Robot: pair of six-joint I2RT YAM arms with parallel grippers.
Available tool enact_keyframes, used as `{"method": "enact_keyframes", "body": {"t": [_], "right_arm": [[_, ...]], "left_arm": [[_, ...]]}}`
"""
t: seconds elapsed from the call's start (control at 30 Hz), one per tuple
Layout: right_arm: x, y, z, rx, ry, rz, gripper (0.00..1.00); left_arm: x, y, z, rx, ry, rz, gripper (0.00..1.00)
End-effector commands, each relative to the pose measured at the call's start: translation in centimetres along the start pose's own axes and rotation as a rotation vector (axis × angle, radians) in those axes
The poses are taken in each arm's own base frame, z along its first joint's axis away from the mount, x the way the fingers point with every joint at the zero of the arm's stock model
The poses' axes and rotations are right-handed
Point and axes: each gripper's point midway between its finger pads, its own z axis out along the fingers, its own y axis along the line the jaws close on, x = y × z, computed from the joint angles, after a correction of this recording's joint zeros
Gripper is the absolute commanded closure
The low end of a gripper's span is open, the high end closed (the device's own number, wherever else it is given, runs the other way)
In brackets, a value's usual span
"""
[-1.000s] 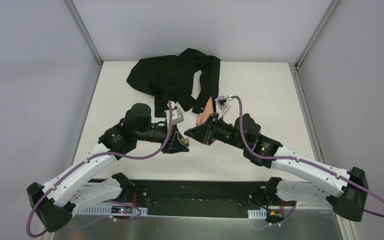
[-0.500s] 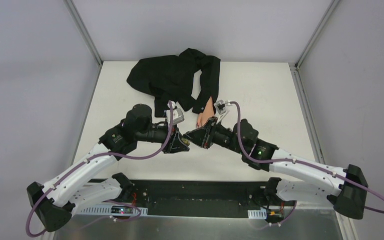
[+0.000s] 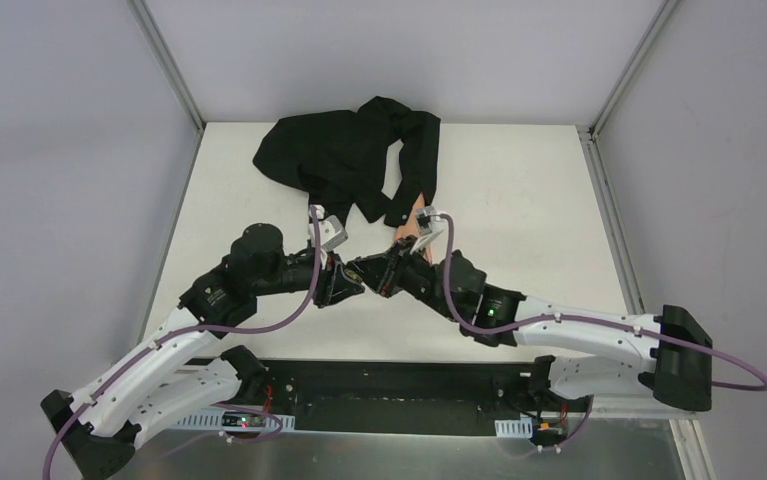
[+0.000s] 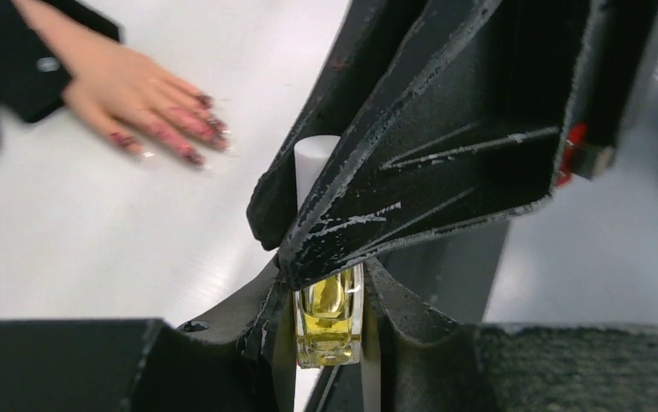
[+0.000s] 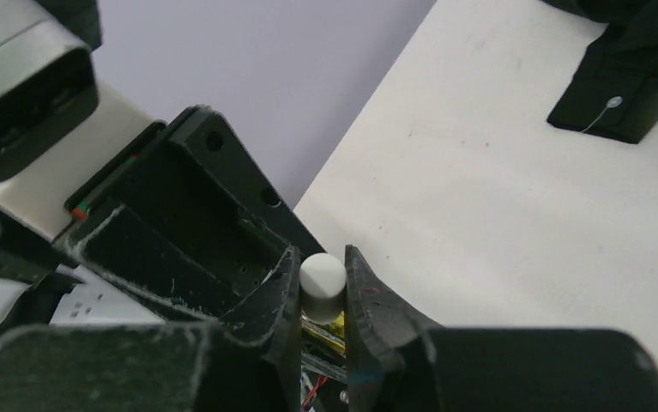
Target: Paint the nails
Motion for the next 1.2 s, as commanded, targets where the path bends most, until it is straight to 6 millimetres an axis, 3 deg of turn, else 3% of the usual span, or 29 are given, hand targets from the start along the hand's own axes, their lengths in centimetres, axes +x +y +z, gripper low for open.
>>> {"method": "enact_keyframes", "body": {"t": [0.0, 0.2, 0.33, 0.4, 0.63, 0.83, 1.03, 1.17], "right_arm": [[2.8, 0.2, 2.1, 0.149, 0.1, 0.067, 1.0], [4.1, -0.1, 5.8, 0.319, 0.113, 0.115, 1.0], [4.5, 0.4, 7.0, 0.309, 0.109, 0.153, 0.99], [4.1, 0.6, 7.1, 0.3, 0.1, 0.143, 0.9], [1.4, 1.2, 6.0, 0.278, 0.05, 0.021, 0.53], [-1.5, 1.9, 4.2, 0.265, 0.015, -0.078, 0.32], [-3.1, 4.3, 3.0, 0.133, 0.051, -0.168, 0.22], [-4.6, 3.2, 2.4, 0.134, 0.04, -0.174, 0.19]], "left_arm": [[-4.6, 4.1, -1.0, -0.24, -0.2, 0.1, 1.0], [-4.3, 7.4, -2.3, -0.43, -0.213, 0.127, 1.0], [-4.3, 7.7, -2.5, -0.451, -0.217, 0.136, 1.0], [-4.4, 7.6, -2.5, -0.445, -0.218, 0.139, 1.0], [-4.7, 6.5, -2.5, -0.39, -0.227, 0.164, 1.0], [-5.0, 5.5, -2.5, -0.346, -0.234, 0.173, 1.0], [-4.7, 5.0, -1.8, -0.302, -0.211, 0.167, 1.0], [-4.7, 4.6, -1.5, -0.271, -0.205, 0.155, 1.0]]}}
